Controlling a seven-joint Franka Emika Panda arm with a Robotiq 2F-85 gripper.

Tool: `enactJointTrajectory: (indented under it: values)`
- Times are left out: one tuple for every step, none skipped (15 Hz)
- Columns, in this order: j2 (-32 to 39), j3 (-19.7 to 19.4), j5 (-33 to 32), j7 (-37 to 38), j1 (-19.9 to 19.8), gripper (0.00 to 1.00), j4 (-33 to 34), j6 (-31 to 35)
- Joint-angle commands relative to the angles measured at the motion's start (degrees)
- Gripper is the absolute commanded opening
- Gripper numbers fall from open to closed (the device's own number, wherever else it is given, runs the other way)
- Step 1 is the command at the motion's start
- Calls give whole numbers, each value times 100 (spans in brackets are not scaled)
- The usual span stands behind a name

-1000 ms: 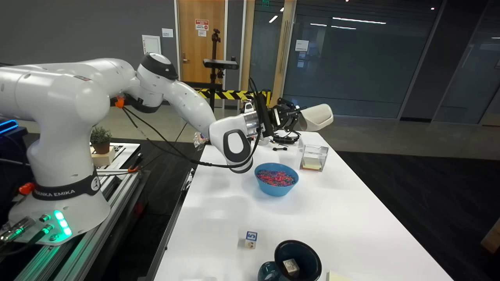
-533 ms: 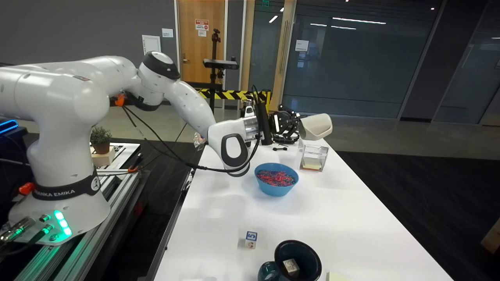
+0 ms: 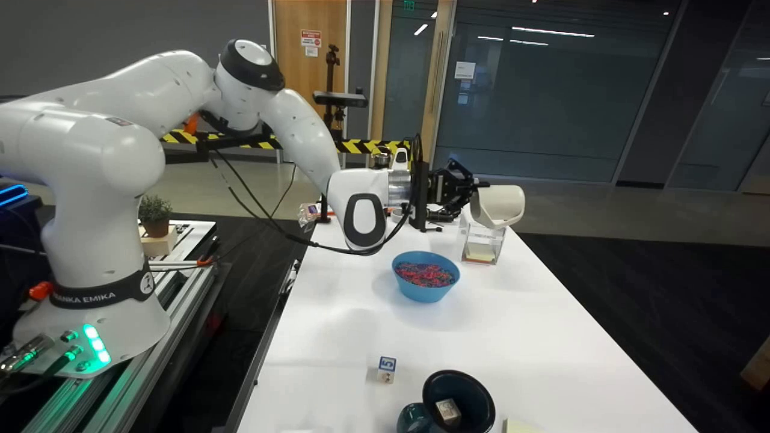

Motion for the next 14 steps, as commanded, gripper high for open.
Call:
enactJointTrajectory:
  values:
    - [-1088,295,-271,-85,-267,1,-216,-506]
    - [-1234,338,-171,-115,-318,1,-203,-712]
    - [-1338,359,-8,-167,-355,1,-170,-954]
    - [-1452,372,98,-187,-378,1,-158,-1197]
    - [-1552,361,199,-192,-383,1,-145,-1464]
    - [-1610,334,313,-181,-375,1,-125,-1736]
    - [-1582,167,417,-33,-235,1,-147,-2088]
    - [-1646,122,553,-56,-192,1,-138,-2393]
    - [-1699,56,700,-58,-137,1,-132,-2707]
    - [-1794,32,771,-22,-114,1,-123,-2993]
    - [-1843,-18,875,-15,-64,1,-113,-3307]
    - [-1909,-63,963,18,-13,1,-110,-3589]
    - [-1947,-129,1078,49,54,1,-108,-3890]
    - [-1954,-232,1220,97,152,1,-95,-4209]
